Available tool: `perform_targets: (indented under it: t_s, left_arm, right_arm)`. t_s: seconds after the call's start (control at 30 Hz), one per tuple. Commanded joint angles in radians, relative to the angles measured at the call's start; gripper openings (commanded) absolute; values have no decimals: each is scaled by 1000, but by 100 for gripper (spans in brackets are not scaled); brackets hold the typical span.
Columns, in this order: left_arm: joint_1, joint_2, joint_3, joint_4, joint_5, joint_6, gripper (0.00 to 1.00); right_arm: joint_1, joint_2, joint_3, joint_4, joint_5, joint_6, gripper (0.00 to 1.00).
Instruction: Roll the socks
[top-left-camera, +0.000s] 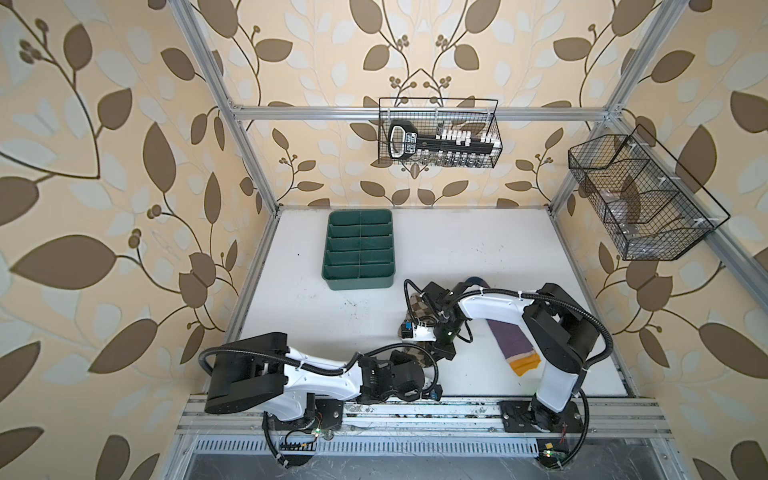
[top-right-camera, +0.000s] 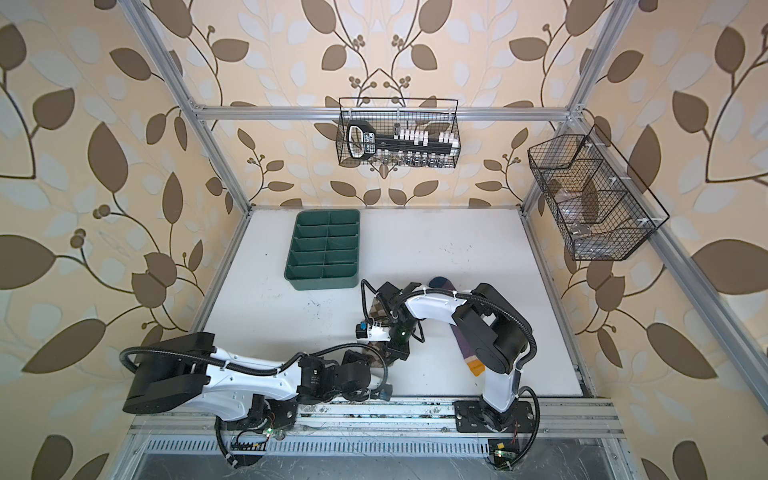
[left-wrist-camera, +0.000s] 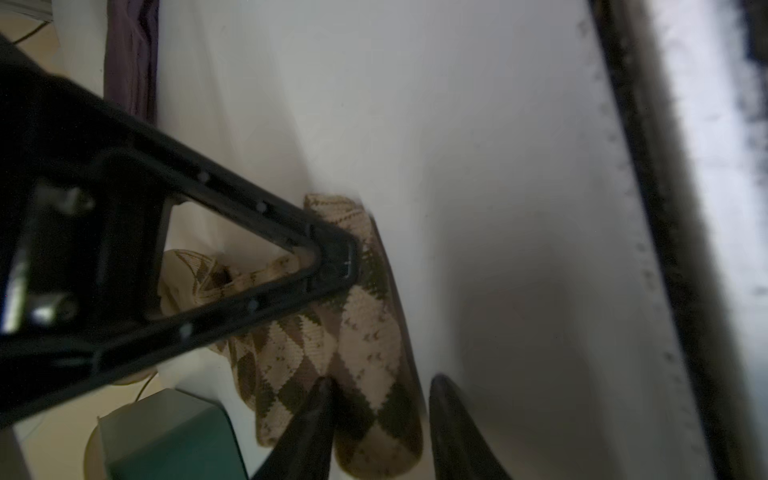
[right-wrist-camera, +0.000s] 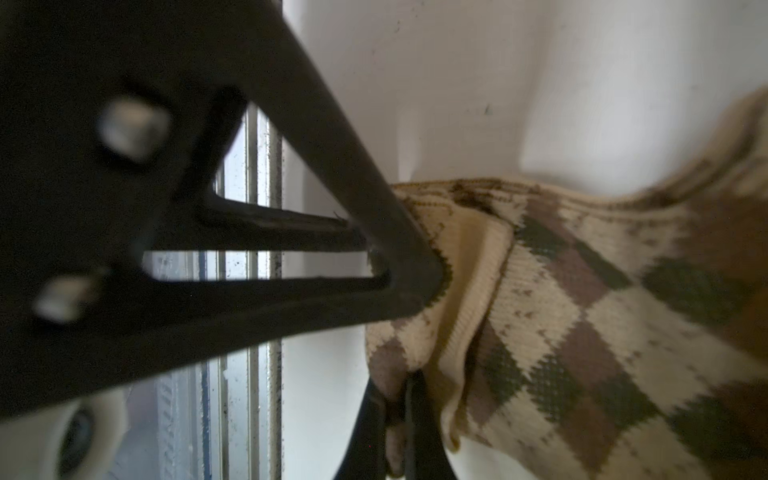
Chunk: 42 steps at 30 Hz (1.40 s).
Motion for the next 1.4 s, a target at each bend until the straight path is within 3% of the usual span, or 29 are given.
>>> perform_targets:
  t_s: [0.0, 0.1, 0.23, 0.27, 0.4, 0.53, 0.67, 0.77, 0.87, 0.97, 1.1, 1.27, 1.37]
  left_arm:
    - [9, 90, 7, 102, -84, -35, 29]
    - [9, 131, 17, 146, -109, -53, 21]
    - [11, 126, 31, 115, -84, -70, 0]
    - [11, 111, 33, 86, -57, -78, 0]
    - [49, 31, 66, -101, 174, -97, 0]
    - [131, -32, 120, -286, 394, -85, 0]
    - [190, -2, 206, -434, 521, -68, 0]
    - [209, 76, 294, -546, 597, -75, 0]
    - [239, 132, 370, -635, 670, -95, 0]
    - [270, 186, 431, -722, 732, -102, 0]
    - [312, 251, 505, -797, 800, -104, 0]
    - [359, 355, 603, -881, 875, -109, 0]
    - [369, 425, 661, -926, 890, -107, 0]
  right_arm:
    - [-4, 10, -16, -43, 26, -36, 0]
    - [-6, -7, -25, -41, 16, -39, 0]
    - [-26, -25, -33, -25, 11, -24, 0]
    - [-33, -42, -44, -15, 8, -20, 3]
    - [-64, -155, -88, 50, 16, 10, 27]
    - [-125, -292, -126, 145, 131, 86, 33]
    - [-220, -486, -170, 316, 430, 265, 33]
    - [-281, -712, -242, 462, 582, 359, 33]
    - [-301, -974, -355, 638, 657, 448, 36]
    - [-280, -1197, -465, 747, 609, 474, 43]
    - [-135, -1316, -497, 615, 632, 326, 42]
    - [301, -1239, -445, 282, 963, 106, 43]
    - [635, -1168, -476, 249, 1232, 54, 45]
